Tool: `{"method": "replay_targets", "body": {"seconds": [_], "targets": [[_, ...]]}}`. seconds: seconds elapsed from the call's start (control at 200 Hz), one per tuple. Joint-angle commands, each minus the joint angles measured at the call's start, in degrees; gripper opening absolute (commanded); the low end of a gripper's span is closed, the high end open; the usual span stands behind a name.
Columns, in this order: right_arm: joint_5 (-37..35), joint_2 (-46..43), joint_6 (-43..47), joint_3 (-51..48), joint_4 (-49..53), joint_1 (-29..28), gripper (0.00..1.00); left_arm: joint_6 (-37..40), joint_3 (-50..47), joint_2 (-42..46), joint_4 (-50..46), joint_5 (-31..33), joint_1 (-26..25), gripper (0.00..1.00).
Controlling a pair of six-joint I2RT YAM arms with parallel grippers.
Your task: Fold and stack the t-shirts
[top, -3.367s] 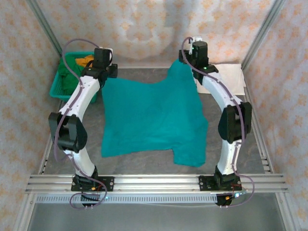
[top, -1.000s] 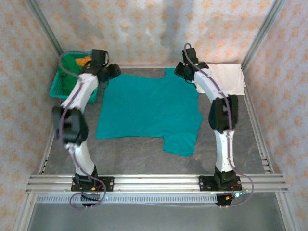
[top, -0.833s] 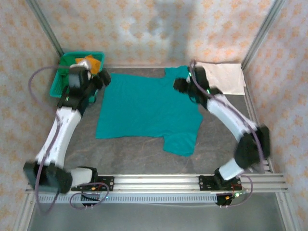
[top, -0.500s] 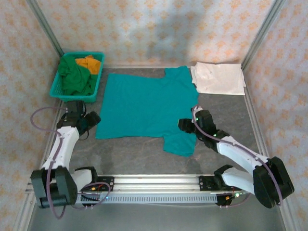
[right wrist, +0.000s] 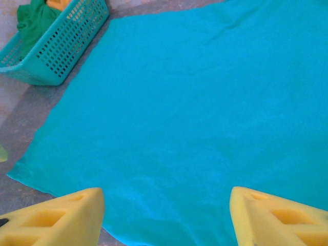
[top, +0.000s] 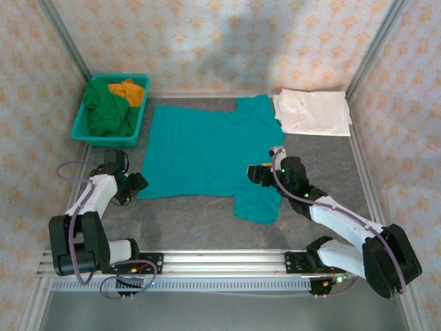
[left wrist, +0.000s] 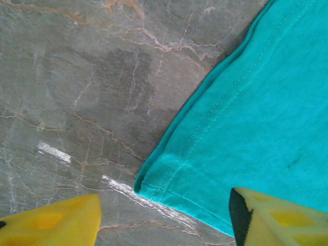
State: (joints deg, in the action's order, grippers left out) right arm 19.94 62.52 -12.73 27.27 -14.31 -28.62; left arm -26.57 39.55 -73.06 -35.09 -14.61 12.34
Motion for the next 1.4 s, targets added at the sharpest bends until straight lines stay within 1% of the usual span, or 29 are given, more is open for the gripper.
{"method": "replay_targets", "body": {"seconds": [0.0,0.025,0.11,0.255,0.29,0.455,0.5,0.55,0.616,0.691,0.756,0.796,0.886,0.986,1.046,1.191,1.271,1.396], "targets": [[-0.63,0.53,0.77,-0.65,-3.87,-0.38,0.66,0.55,-1.05,-1.12,1.80,-0.09,-0.90,0.65],[-0.85,0.72,0.76,-0.72,-4.19,-0.38,0.66,0.70,-1.06,-1.48,2.00,0.01,-1.06,0.64],[-0.83,1.49,0.87,-0.44,-4.86,-0.38,0.66,1.21,-0.70,-2.95,2.05,0.74,-1.37,0.59],[-1.13,2.55,0.56,-0.24,-5.46,-0.38,0.66,1.52,-0.70,-4.10,2.50,1.44,-1.86,0.57],[-0.98,2.77,0.51,-0.28,-5.88,-0.40,0.66,1.64,-0.63,-4.43,2.60,1.66,-1.89,0.52],[-1.07,3.00,0.30,-0.28,-6.02,-0.38,0.66,1.70,-0.29,-5.90,3.36,1.62,-2.34,0.40],[-1.14,3.03,0.30,-0.37,-6.00,-0.38,0.66,1.78,-0.10,-6.33,3.36,1.44,-2.46,0.33],[-1.36,2.82,0.17,-0.50,-5.91,-0.38,0.66,1.92,0.09,-6.78,3.36,1.34,-2.44,0.30],[-1.73,2.54,0.06,-0.55,-5.55,-0.38,0.66,2.00,0.07,-6.92,3.45,1.09,-2.50,0.24],[-1.84,2.13,0.11,-0.46,-4.65,-0.38,0.66,2.28,0.18,-6.71,3.11,1.09,-2.52,0.11],[-2.32,1.41,0.13,-0.60,-3.96,-0.38,0.66,2.40,0.18,-6.04,2.58,1.40,-2.53,0.11],[-2.77,1.05,0.10,-0.71,-3.68,-0.38,0.66,2.40,0.07,-5.30,2.01,1.59,-2.63,0.16],[-3.33,0.49,0.36,-0.81,-2.86,-0.38,0.66,2.10,-0.16,-2.62,0.75,2.45,-2.63,0.15],[-3.49,0.47,0.59,-0.55,-2.19,-0.38,0.66,1.52,-0.36,-0.18,0.07,2.35,-2.61,0.04],[-3.73,0.38,0.13,-0.12,-1.24,-0.38,0.66,1.30,0.13,0.39,-0.58,2.02,-2.60,0.01],[-5.63,-1.03,-2.95,2.42,8.55,-0.38,0.66,1.60,1.22,2.31,-2.79,2.17,-2.59,0.00],[-9.56,-3.10,-7.21,4.52,19.44,-0.39,0.66,1.52,1.49,4.04,-3.75,2.36,-2.59,0.00],[-12.51,-4.70,-14.57,6.98,35.65,-0.38,0.65,0.84,1.35,5.36,-3.76,0.95,-2.60,0.00]]}}
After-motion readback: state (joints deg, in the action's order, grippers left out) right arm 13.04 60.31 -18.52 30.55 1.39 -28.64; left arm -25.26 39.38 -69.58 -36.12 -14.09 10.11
